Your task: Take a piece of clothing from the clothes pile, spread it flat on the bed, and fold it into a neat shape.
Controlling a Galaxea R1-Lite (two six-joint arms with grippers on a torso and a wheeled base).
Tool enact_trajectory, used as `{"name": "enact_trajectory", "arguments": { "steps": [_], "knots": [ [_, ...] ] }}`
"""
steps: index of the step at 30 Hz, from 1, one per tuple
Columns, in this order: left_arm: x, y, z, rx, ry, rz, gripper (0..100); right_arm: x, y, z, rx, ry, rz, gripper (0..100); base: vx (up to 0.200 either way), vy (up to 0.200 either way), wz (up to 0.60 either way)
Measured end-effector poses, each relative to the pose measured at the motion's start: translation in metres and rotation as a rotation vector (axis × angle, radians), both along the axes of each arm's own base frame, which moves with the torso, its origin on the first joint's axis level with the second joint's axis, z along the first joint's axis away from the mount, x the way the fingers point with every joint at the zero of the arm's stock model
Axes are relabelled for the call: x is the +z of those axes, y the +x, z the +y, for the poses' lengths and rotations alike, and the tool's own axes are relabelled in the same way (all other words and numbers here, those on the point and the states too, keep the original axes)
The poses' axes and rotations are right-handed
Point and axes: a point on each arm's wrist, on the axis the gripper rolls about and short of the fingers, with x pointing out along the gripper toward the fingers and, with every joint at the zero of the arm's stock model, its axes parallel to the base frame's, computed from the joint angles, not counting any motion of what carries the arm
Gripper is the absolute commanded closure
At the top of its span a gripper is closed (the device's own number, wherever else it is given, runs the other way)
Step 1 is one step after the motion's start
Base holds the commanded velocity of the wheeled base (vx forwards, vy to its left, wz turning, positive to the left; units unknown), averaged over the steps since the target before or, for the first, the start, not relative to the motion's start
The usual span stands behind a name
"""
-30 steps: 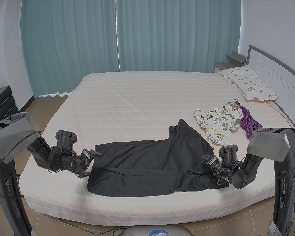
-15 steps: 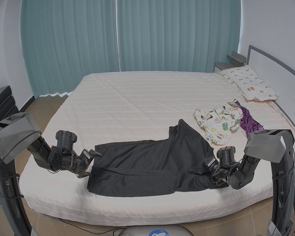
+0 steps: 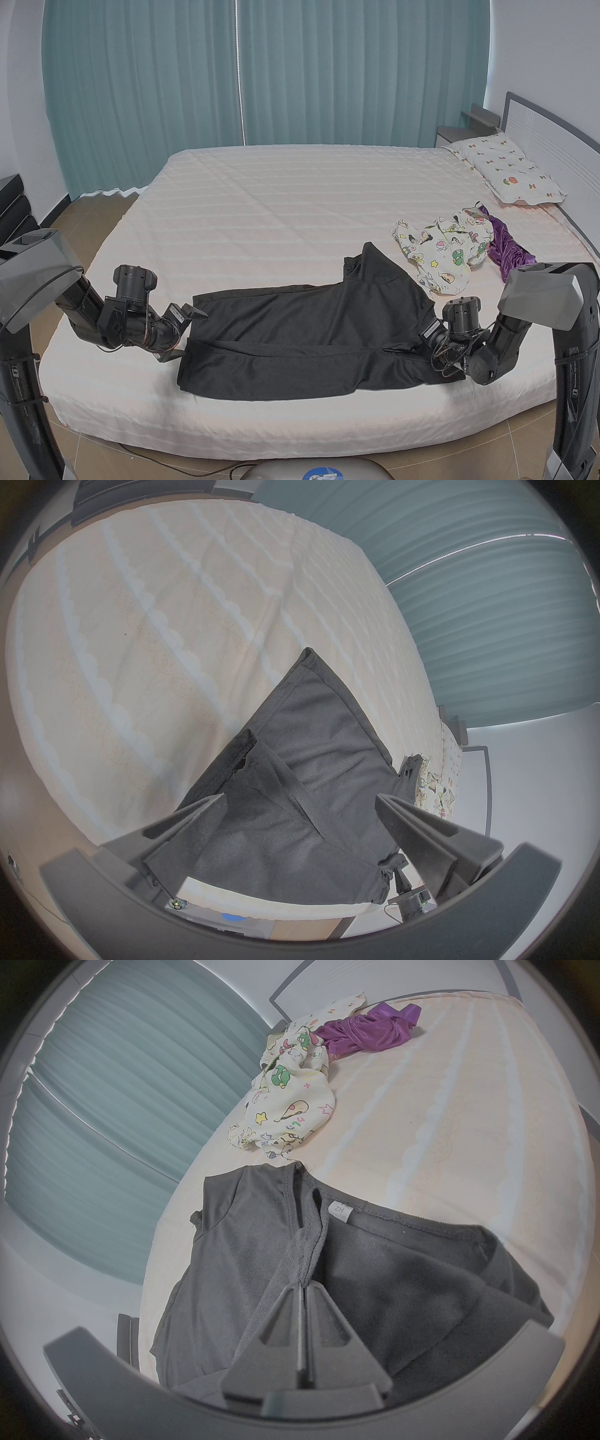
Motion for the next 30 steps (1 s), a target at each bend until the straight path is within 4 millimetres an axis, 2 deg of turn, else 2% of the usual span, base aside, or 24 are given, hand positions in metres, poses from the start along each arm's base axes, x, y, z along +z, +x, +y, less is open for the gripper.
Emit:
{"name": "enact_trajectory", "arguments": {
  "steps": [7,19,30],
  "knots": [
    [0.0,0.0,0.0,-0.001,0.0,0.0,0,0.013,-0.008,-0.002,0.012,0.006,-0.006,100,0.0,0.0,0.0],
    [0.0,0.0,0.0,0.0,0.0,0.0,0,0.049,-0.031,-0.007,0.077,0.044,-0.037,100,0.0,0.0,0.0],
    [0.0,0.0,0.0,0.0,0.0,0.0,0,0.058,-0.051,-0.011,0.144,-0.028,-0.023,100,0.0,0.0,0.0]
  ]
}}
